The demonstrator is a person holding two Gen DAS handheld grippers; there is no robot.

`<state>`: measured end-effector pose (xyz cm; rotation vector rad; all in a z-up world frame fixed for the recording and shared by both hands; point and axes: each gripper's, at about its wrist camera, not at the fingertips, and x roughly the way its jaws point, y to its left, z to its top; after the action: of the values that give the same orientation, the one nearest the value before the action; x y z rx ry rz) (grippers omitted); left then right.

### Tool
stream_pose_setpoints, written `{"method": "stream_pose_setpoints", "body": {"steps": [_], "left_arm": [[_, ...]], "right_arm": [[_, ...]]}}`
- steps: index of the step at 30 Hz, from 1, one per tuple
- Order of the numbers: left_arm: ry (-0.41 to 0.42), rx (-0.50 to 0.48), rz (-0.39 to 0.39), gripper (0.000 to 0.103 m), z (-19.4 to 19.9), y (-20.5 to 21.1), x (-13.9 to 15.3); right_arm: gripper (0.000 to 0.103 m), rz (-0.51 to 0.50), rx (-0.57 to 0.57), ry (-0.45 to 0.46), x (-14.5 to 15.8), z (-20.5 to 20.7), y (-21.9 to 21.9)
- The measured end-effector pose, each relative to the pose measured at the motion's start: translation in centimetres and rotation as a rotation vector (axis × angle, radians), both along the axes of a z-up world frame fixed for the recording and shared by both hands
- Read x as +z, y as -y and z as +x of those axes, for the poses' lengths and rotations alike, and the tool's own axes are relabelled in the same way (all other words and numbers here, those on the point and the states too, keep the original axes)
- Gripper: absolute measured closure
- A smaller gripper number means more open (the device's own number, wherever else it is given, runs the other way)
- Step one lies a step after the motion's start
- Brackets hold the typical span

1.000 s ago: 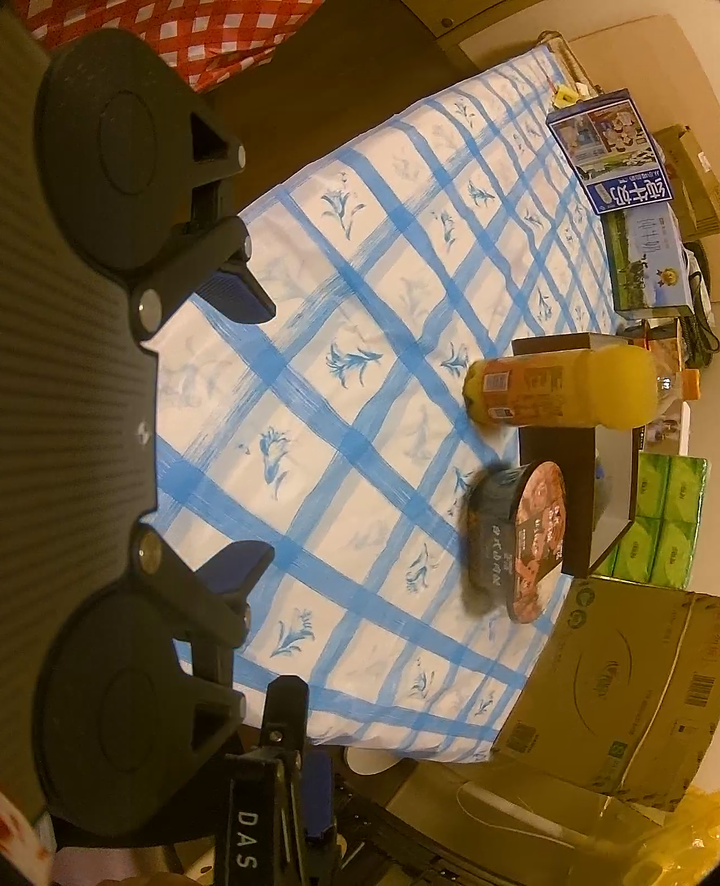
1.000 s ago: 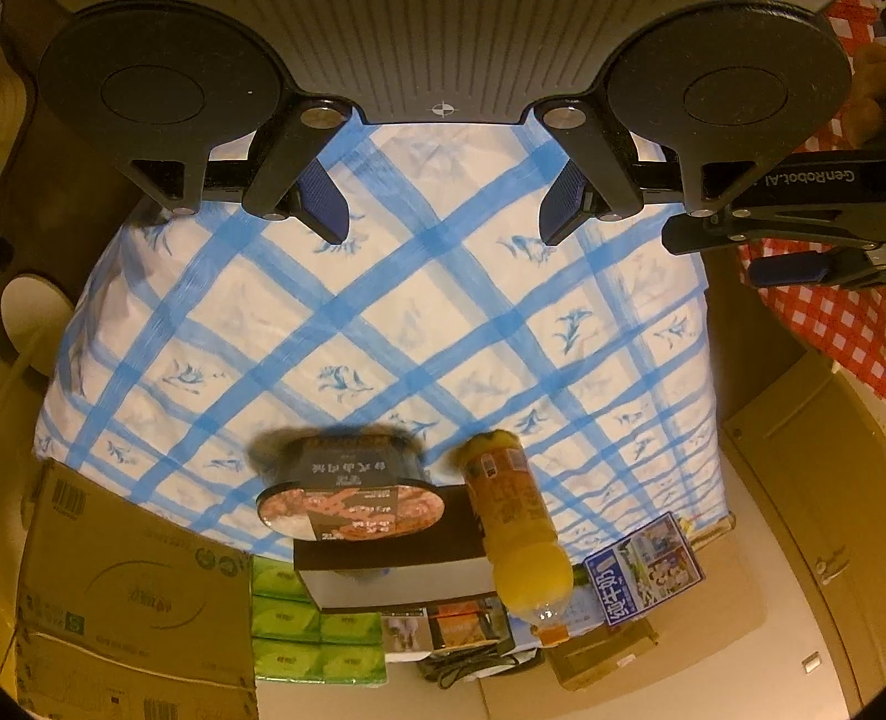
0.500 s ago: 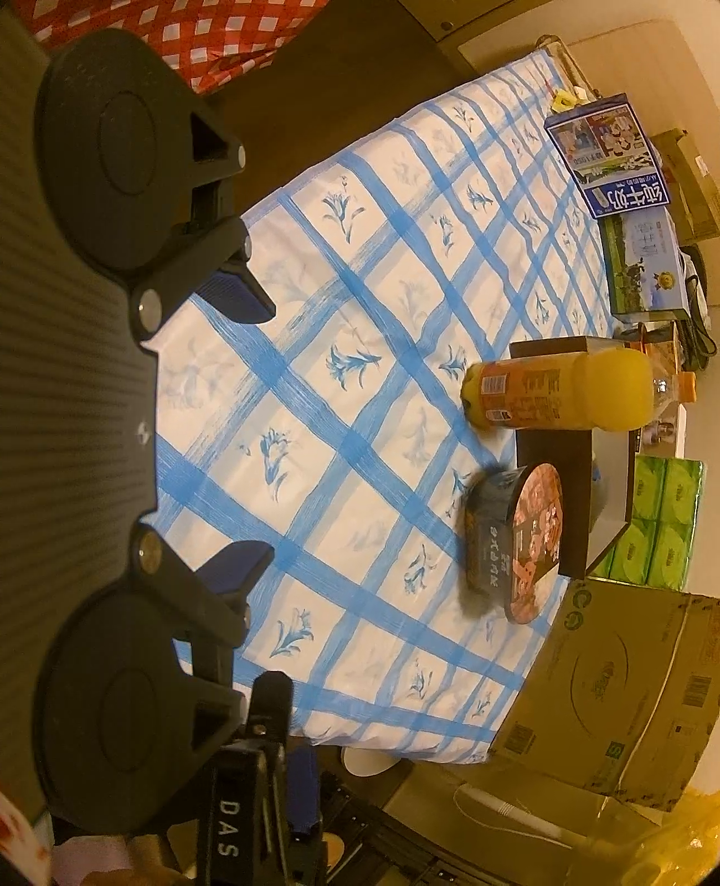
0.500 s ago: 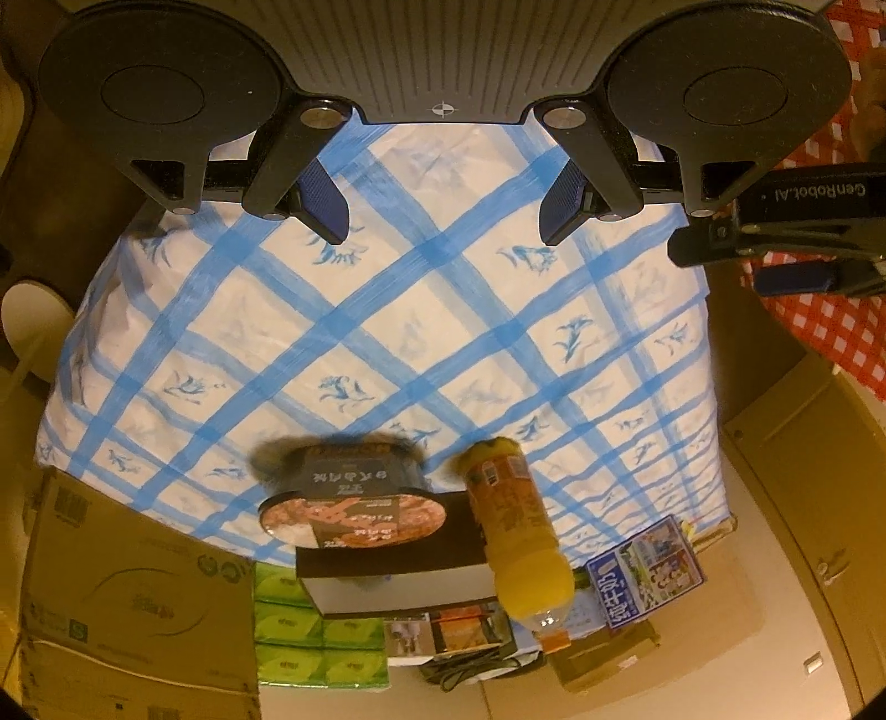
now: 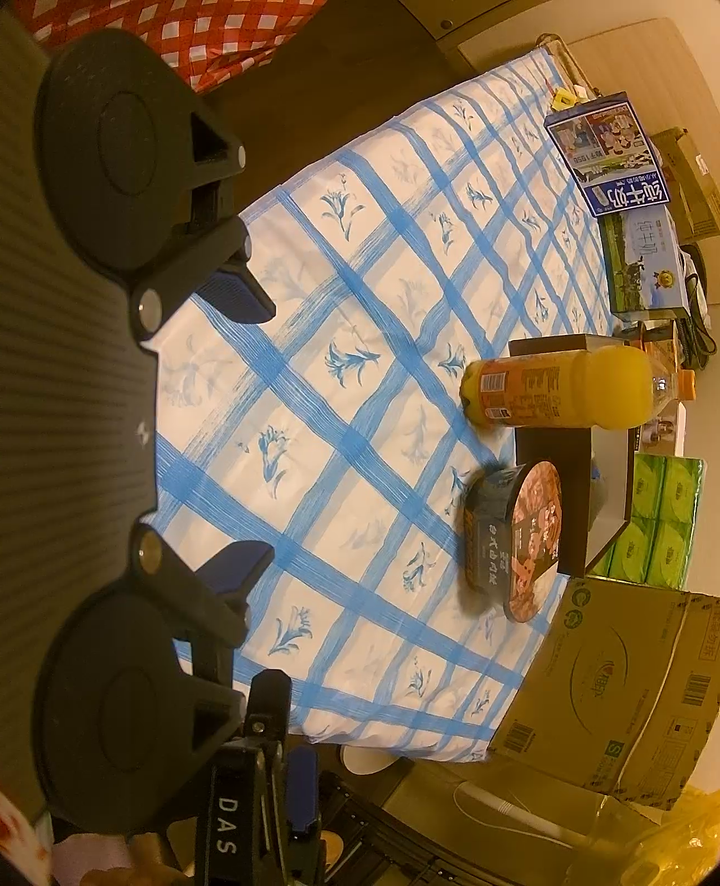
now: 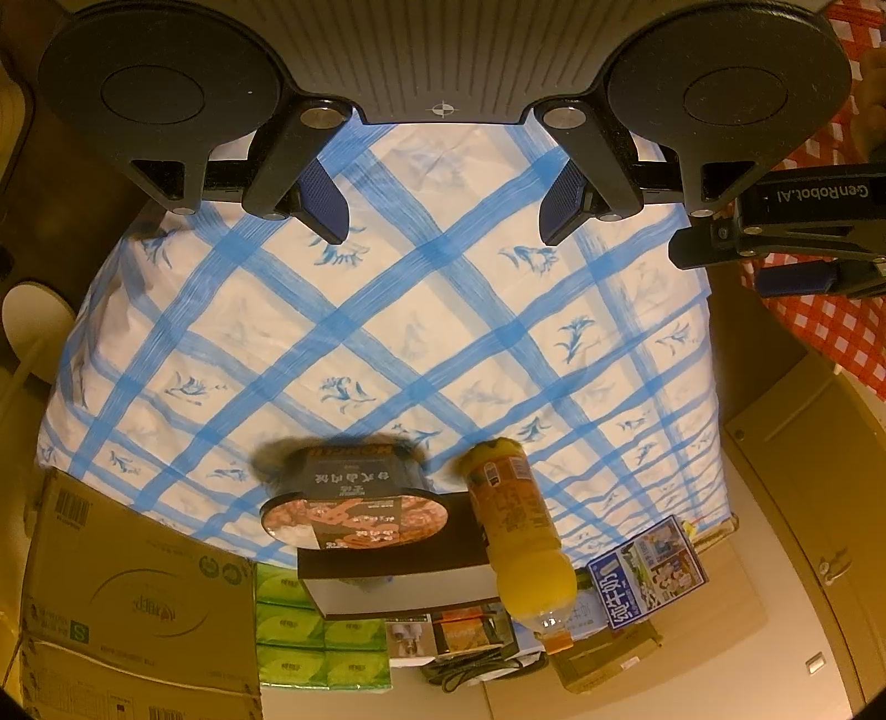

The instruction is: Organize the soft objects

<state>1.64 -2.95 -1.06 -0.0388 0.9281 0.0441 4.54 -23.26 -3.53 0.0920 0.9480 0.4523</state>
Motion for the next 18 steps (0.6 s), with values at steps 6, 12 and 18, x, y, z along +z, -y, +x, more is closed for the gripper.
{"method": "stream_pose_setpoints", "body": {"steps": [6, 12, 18], "left_arm": [[0.000, -0.002, 0.000, 0.019, 0.01, 0.02, 0.02], [-0.001, -0.002, -0.001, 0.019, 0.10, 0.16, 0.07], [0.000, -0.003, -0.001, 0.019, 0.06, 0.09, 0.05]], "right_arm": [[0.027, -0.001, -0.001, 0.000, 0.04, -0.02, -0.05], [0.027, -0.001, -0.001, 0.001, 0.07, -0.02, -0.04], [0.027, -0.002, 0.000, 0.002, 0.11, 0.03, -0.08]]}}
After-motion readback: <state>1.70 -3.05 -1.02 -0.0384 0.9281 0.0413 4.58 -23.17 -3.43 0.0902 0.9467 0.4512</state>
